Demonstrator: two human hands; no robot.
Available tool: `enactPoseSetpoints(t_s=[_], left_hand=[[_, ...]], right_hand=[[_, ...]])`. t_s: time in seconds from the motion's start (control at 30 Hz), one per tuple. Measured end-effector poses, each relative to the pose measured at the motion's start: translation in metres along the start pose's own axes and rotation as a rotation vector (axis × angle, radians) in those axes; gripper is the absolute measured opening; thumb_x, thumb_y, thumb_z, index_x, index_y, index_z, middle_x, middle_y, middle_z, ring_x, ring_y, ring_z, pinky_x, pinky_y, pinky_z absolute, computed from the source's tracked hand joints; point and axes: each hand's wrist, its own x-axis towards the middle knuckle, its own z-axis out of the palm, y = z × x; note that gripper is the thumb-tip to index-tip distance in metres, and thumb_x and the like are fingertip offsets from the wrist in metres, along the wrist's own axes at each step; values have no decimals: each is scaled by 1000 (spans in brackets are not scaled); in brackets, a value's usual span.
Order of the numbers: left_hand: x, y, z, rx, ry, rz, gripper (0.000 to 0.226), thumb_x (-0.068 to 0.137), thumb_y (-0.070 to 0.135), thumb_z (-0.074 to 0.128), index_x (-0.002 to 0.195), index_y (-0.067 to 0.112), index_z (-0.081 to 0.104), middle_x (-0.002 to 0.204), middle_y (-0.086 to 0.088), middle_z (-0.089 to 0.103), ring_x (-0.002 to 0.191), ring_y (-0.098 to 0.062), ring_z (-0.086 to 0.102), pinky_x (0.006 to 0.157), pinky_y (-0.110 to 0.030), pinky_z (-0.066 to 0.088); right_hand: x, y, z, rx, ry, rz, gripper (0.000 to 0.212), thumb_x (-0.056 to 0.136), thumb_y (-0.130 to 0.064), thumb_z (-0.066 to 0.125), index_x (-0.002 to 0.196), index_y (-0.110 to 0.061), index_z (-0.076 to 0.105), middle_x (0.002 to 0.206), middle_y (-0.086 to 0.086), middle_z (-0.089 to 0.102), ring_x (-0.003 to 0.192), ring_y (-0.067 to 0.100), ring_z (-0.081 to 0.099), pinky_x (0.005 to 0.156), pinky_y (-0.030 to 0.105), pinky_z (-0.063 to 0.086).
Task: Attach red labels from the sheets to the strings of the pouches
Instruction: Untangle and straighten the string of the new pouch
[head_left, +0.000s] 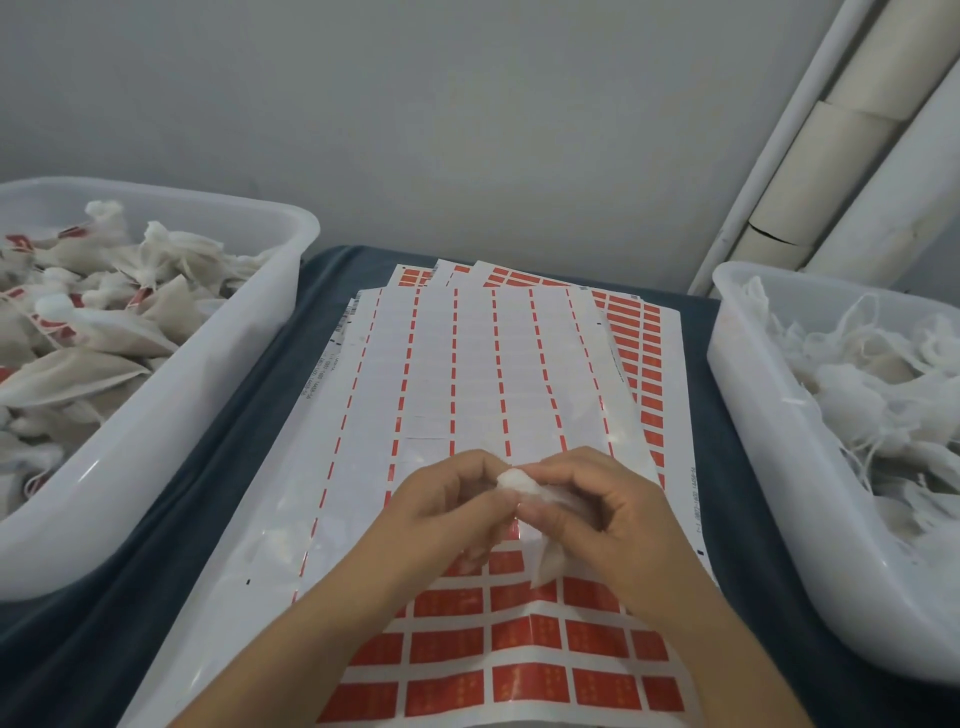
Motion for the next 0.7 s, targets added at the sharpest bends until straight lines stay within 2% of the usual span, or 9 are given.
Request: enactPoseSetpoints(t_s=[0.13, 0.23, 0.33, 0.4, 0.47, 0.5, 0.6, 0.7], left_hand=[[1, -1, 1, 99, 18, 78, 22, 80, 40, 53, 94, 23, 57, 62, 5, 62, 48, -6, 51, 51, -16, 46], [1, -1, -2, 13, 47, 110, 26, 81, 34, 55, 97, 16, 44, 61, 1, 62, 45, -10, 48, 47, -17, 42], [2, 2, -4, -76, 37, 92, 29, 80, 35, 57, 100, 18, 44, 57, 3, 57, 45, -8, 42, 44, -15, 38], [3, 3, -4, -178, 2, 60, 31, 81, 36, 61, 101, 19, 45, 54, 5, 51, 46, -7, 38, 45, -15, 35], [4, 3, -4, -272, -9, 24, 31, 80, 37, 64, 100, 21, 47, 53, 5, 48, 48, -8, 39, 51, -20, 37], [4, 4, -4, -294, -15, 7, 30, 79, 37, 65, 99, 23, 48, 53, 5, 47, 51, -9, 41, 55, -23, 38], [4, 4, -1, -385, -43, -38, 30, 77, 35, 66, 98, 22, 49, 53, 4, 47, 51, -8, 42, 52, -20, 37], [3, 4, -2, -458, -71, -68, 31, 76, 31, 65, 99, 18, 49, 52, 5, 47, 49, -6, 46, 47, -15, 39]], right_hand=[[0, -1, 0, -25, 38, 35, 18, 71, -52, 57, 86, -45, 64, 92, -25, 64, 93, -1, 59, 77, 10, 47], [0, -5, 0, 54, 16, 146, 21, 67, -54, 57, 75, -38, 67, 82, -18, 66, 83, 2, 61, 71, 9, 49], [-3, -10, 4, 377, -90, 313, 25, 70, -54, 61, 75, -32, 68, 68, -7, 63, 65, 8, 59, 67, 13, 50], [-6, -13, 9, 733, -180, 364, 22, 79, -45, 67, 74, -23, 68, 63, -4, 55, 56, 5, 50, 63, 15, 48], [-5, -13, 15, 1053, -280, 386, 22, 82, -31, 68, 85, -10, 62, 61, -4, 52, 50, 4, 46, 58, 16, 46], [-3, -11, 16, 1158, -338, 401, 28, 80, -27, 71, 87, -5, 56, 60, -3, 52, 47, 4, 46, 54, 17, 46], [3, -5, 16, 1260, -428, 434, 49, 68, -29, 81, 89, -4, 45, 55, -3, 54, 42, 3, 48, 48, 17, 47], [4, -1, 16, 1315, -484, 422, 52, 72, -27, 79, 98, -4, 40, 58, -3, 53, 45, 3, 48, 51, 18, 47]])
